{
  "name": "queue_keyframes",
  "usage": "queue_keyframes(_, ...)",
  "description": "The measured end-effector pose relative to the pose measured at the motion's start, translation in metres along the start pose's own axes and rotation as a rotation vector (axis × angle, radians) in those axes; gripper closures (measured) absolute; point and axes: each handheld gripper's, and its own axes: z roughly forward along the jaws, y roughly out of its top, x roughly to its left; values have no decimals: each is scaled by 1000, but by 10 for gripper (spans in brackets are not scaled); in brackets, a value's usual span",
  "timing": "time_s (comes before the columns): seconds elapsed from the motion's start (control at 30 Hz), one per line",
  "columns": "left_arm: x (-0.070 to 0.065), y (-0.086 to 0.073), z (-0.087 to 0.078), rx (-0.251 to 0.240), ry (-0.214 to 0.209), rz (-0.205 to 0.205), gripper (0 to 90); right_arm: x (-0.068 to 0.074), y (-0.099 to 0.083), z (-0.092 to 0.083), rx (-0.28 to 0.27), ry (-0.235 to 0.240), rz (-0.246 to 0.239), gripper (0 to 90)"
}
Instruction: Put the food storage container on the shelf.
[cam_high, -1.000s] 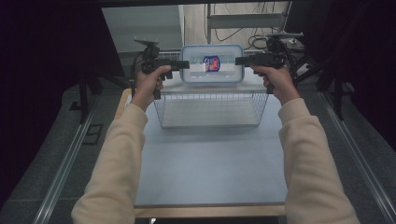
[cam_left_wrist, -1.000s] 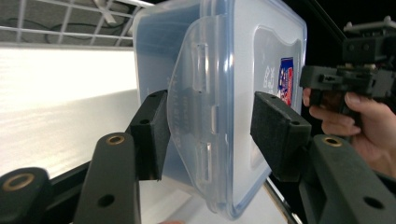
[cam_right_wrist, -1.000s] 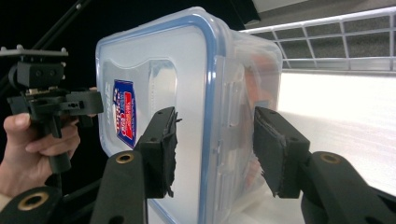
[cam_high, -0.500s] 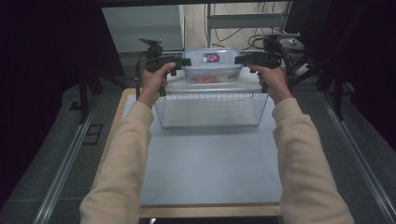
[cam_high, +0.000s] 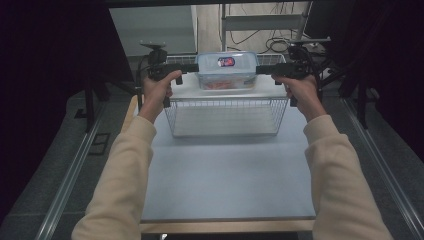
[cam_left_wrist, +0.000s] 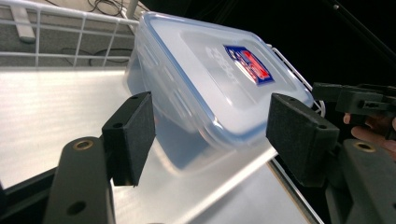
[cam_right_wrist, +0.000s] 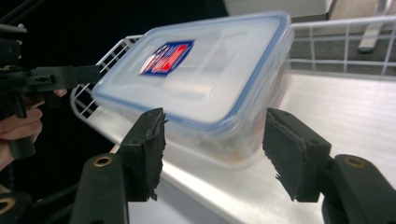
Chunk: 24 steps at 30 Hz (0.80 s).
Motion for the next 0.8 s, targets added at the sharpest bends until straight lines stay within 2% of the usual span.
queue_keyframes(0.13,-5,-7,-7,7,3,22,322,0,-7,-4,-1,11,-12,353)
queue_keyframes(0.2,-9,-14,-12,12,8,48,319,0,-12,-8,-7,20,-13,349)
queue_keyframes(0.3,-15,-29,-20,21,5,81,315,2,-24,-17,-16,33,-45,339)
queue_keyframes(0.33,-15,-29,-20,21,5,81,313,2,-24,-17,-16,33,-45,339)
queue_keyframes(0.43,-22,-43,-28,19,0,115,311,5,-40,-27,-15,44,-80,326)
queue_keyframes(0.47,-24,-47,-31,19,1,132,311,5,-40,-27,-15,44,-80,326)
queue_keyframes(0.5,-28,-58,-37,16,-17,143,310,7,-50,-32,-15,48,-99,321)
queue_keyframes(0.53,-28,-58,-37,16,-17,143,309,7,-50,-32,-15,48,-99,321)
queue_keyframes(0.57,-29,-63,-40,17,-23,150,309,8,-60,-38,-17,55,-115,316)
queue_keyframes(0.6,-31,-69,-43,17,-23,155,309,8,-60,-38,-17,55,-115,316)
queue_keyframes(0.73,-34,-95,-53,19,-26,176,306,9,-84,-47,-17,65,-151,299)
queue_keyframes(0.77,-34,-102,-56,19,-28,180,305,10,-98,-51,-14,59,-177,295)
queue_keyframes(0.8,-33,-110,-58,21,-32,185,305,10,-98,-51,-14,59,-177,295)
